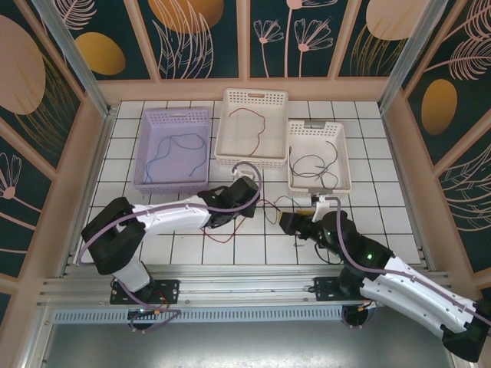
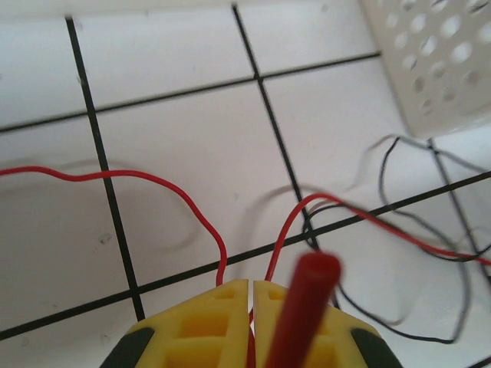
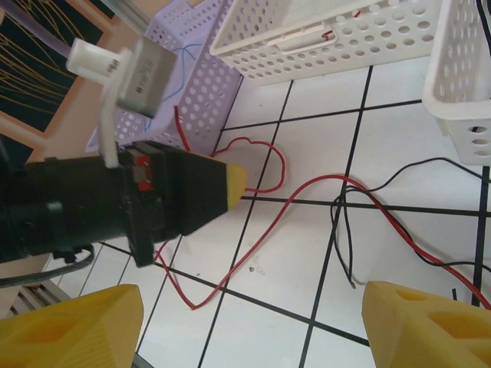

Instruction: Untangle the cables

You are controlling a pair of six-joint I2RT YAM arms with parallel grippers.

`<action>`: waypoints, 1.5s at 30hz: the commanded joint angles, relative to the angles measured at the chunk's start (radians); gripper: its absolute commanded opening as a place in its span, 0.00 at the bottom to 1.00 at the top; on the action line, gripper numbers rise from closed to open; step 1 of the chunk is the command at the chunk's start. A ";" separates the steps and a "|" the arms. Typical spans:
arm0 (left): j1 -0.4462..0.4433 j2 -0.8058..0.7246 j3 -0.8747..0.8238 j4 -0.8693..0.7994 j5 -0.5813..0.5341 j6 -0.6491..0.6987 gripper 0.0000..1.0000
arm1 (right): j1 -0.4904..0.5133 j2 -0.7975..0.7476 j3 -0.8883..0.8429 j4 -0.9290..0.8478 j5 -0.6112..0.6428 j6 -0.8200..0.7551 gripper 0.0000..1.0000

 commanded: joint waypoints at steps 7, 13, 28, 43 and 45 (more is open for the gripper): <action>-0.002 -0.233 0.206 -0.207 -0.094 0.041 0.00 | 0.003 -0.027 -0.034 0.033 -0.007 0.024 0.76; -0.003 -0.303 0.304 -0.277 -0.120 0.064 0.00 | 0.002 -0.027 -0.033 0.041 -0.001 0.024 0.75; 0.014 -0.160 0.590 -0.138 -0.097 0.404 0.00 | 0.003 -0.065 -0.028 0.037 0.005 0.032 0.75; 0.203 0.205 0.810 -0.013 0.098 0.441 0.00 | 0.004 -0.182 -0.034 -0.023 0.021 0.015 0.76; 0.218 0.251 0.833 -0.004 0.117 0.439 0.00 | 0.004 -0.187 -0.036 -0.028 0.026 0.015 0.77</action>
